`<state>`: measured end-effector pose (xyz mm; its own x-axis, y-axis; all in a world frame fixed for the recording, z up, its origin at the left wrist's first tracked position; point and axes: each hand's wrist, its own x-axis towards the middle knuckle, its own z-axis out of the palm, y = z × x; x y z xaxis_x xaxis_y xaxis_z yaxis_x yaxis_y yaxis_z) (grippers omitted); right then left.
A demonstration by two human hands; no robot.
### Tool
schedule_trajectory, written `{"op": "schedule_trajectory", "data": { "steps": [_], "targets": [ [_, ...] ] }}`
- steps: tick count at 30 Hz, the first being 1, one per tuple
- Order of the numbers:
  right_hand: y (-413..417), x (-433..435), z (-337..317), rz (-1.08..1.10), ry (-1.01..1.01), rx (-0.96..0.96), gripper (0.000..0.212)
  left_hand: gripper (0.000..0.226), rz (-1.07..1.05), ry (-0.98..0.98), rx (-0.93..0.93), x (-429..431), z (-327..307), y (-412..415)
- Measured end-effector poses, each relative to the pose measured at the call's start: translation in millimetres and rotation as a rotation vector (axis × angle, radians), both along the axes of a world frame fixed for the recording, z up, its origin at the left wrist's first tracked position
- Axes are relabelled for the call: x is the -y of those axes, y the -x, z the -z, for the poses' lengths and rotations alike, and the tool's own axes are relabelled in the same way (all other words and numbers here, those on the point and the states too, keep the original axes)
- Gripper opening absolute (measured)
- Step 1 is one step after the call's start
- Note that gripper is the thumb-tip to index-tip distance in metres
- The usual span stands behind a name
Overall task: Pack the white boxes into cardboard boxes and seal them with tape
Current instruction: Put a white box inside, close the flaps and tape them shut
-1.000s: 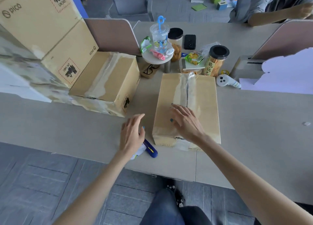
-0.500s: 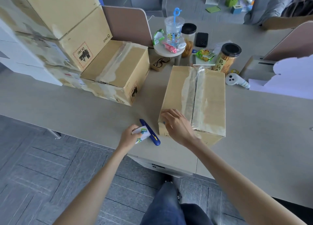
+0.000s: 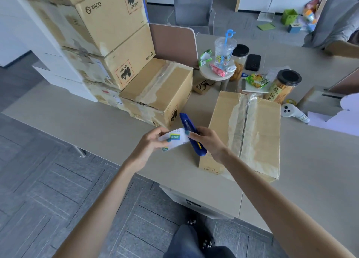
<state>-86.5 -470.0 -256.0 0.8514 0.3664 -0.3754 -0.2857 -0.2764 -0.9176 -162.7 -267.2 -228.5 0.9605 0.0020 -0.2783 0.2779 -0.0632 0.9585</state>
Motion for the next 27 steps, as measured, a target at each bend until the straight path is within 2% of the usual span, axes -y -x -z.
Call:
{"op": "schedule_trajectory", "data": {
  "steps": [4,7,11,13,15,17,19,24,27],
  "targets": [
    [-13,4,-6,0.052,-0.066,0.010,0.023,0.018,0.102,-0.019,0.051,-2,-10,-18],
    [-19,10,-12,0.039,-0.006,0.058,0.009,0.027,0.188,-0.060,0.086,6,-19,-37],
    [-29,32,-12,0.176,0.068,0.178,0.010,0.025,0.258,-0.187,0.107,19,-19,-62],
    [-36,47,-15,0.215,0.093,0.238,0.010,0.019,0.268,-0.330,0.114,25,-11,-73],
    [-44,62,-19,0.245,0.127,0.290,0.010,0.016,0.269,-0.554,0.160,36,-3,-82],
    [-53,79,-20,0.307,0.146,0.311,0.010,0.024,0.208,-0.852,0.240,47,0,-92],
    [-62,99,-20,0.357,0.168,0.325,0.009,0.034,0.140,-0.993,0.281,57,-1,-103],
    [-97,142,-15,0.398,0.241,0.349,0.010,0.039,0.168,-0.904,0.284,94,-6,-132],
    [-123,163,-11,0.363,0.335,0.376,0.015,0.042,0.177,-0.758,0.274,116,-5,-147]
  ]
}}
